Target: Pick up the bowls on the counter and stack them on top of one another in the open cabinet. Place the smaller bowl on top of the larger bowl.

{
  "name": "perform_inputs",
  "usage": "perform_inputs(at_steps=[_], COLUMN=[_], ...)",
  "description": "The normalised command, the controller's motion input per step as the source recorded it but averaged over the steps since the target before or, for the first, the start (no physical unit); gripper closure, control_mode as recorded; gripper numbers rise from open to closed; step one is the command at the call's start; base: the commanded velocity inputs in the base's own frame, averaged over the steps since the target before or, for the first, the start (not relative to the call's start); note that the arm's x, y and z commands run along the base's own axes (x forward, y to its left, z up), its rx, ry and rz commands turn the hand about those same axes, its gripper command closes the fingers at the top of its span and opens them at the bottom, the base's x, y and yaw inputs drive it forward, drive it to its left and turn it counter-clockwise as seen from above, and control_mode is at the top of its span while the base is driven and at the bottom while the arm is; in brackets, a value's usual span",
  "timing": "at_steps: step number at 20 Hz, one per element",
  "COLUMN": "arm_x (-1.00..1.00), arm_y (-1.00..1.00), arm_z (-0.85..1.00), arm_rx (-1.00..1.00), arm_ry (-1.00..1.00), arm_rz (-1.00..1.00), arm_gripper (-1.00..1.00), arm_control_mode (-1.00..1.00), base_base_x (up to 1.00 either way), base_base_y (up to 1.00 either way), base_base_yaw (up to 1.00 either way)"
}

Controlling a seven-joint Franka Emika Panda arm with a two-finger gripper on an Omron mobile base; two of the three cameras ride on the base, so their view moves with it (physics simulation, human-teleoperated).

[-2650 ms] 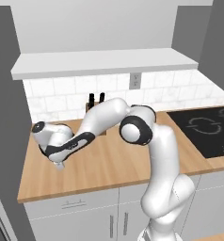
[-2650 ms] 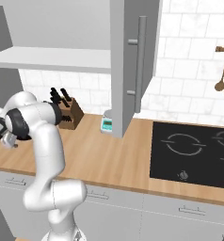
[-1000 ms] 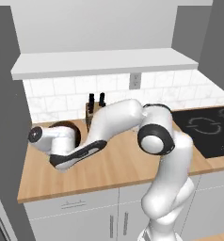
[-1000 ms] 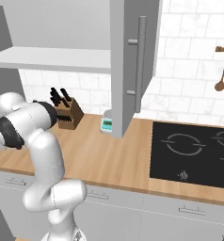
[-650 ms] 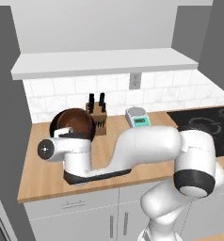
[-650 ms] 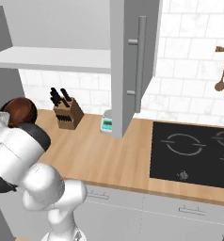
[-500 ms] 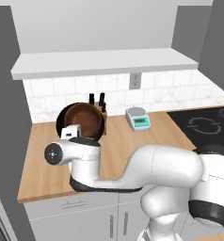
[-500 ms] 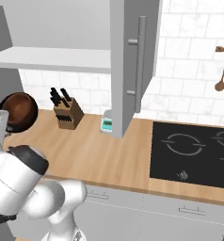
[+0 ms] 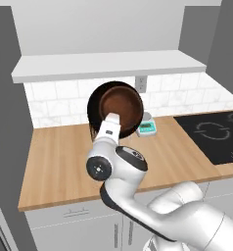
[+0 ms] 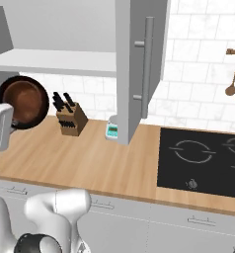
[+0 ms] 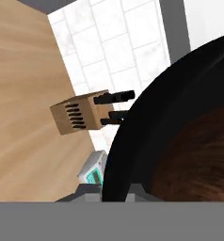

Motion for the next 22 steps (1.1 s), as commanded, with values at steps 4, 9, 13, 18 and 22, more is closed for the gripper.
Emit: perform_inputs(at_steps=[4,9,13,18,22], arm_x=[0.00,0.25,0.46,0.47,0.11], arm_y=[-0.43,-0.21,-0.02,0.00,0.00], arm_z=[1.00,1.00,1.00,0.68,-0.04], arm_rx=[0.15,0.14,0.08,0.04,-0.01], arm_ry=[-0.19,0.01,0.09,0.27,0.02], arm_rz=[-0.02,0.00,0.00,0.00,0.01], arm_gripper=[1.00,1.00,1.00,1.00,1.00], arm_control_mode=[-1.00,-1.00,-1.00,-1.00,-1.00], base_base_x=[0.00,0.00,0.00,0.00,0.00], base_base_y=[0.00,0.00,0.00,0.00,0.00], base_base_yaw=[0.00,0.00,0.00,0.00,0.00])
